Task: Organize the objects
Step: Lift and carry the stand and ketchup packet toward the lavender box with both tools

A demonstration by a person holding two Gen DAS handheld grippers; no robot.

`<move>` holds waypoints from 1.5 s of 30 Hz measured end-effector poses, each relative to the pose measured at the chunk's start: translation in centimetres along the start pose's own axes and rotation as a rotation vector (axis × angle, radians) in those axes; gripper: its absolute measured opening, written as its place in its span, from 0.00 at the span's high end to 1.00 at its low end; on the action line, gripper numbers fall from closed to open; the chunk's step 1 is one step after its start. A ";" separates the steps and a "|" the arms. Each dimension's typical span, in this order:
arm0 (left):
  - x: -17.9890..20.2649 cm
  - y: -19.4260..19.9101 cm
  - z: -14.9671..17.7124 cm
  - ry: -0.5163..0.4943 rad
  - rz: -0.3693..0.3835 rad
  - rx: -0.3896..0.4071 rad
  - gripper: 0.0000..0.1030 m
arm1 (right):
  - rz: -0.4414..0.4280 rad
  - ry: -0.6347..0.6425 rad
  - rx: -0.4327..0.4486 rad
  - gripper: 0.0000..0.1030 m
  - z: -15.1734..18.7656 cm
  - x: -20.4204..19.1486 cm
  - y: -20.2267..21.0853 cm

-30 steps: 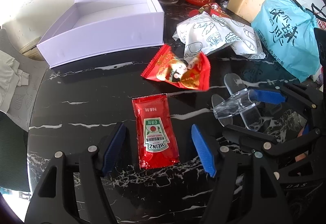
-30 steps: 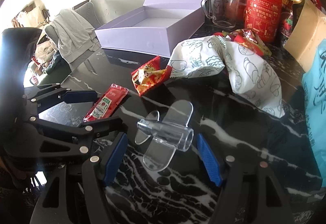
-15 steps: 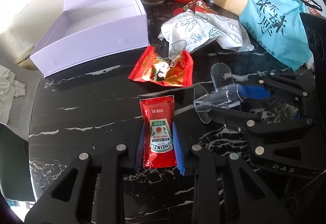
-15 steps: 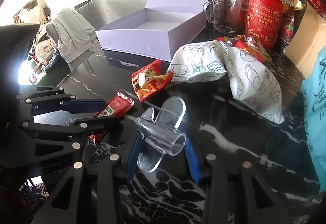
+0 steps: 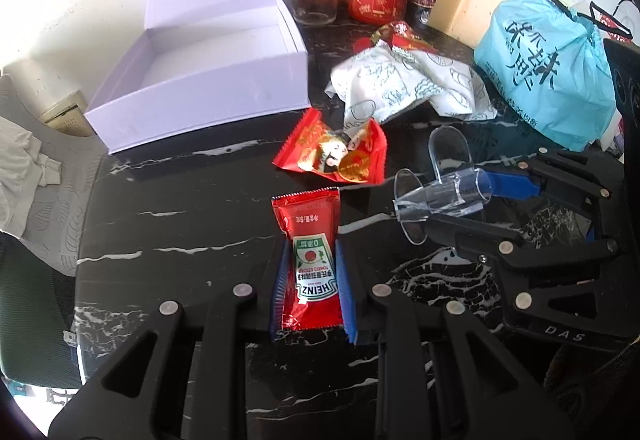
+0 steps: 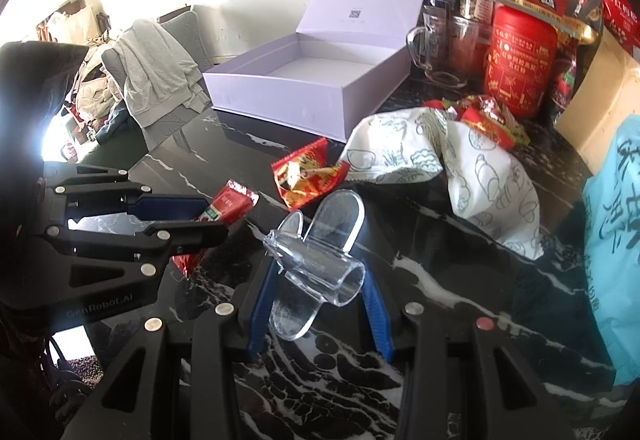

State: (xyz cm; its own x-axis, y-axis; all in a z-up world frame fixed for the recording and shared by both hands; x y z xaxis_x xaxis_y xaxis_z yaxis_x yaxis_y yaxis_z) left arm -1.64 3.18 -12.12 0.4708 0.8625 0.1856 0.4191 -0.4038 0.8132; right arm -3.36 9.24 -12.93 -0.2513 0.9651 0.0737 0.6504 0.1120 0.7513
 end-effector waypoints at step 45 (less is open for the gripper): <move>-5.5 6.2 -8.2 0.050 -0.100 0.182 0.79 | -0.017 0.140 0.156 0.58 -11.8 -1.8 3.6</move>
State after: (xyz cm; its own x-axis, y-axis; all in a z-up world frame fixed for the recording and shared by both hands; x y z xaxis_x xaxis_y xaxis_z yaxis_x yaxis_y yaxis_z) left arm -8.04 -1.56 -3.60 0.3825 0.9134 0.1396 0.5972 -0.3596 0.7170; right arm -9.02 5.16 -2.66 -0.3532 0.9217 0.1605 0.7458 0.1738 0.6431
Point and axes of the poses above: each gripper's, at about its wrist camera, not at the fingertips, and y roughly against the way its jaws point, x to its right, z to its underside, the point moved 8 cm from there along -y, roughly the way its jaws point, and after that the axes turned 13 degrees about z, right-handed, at the moved point
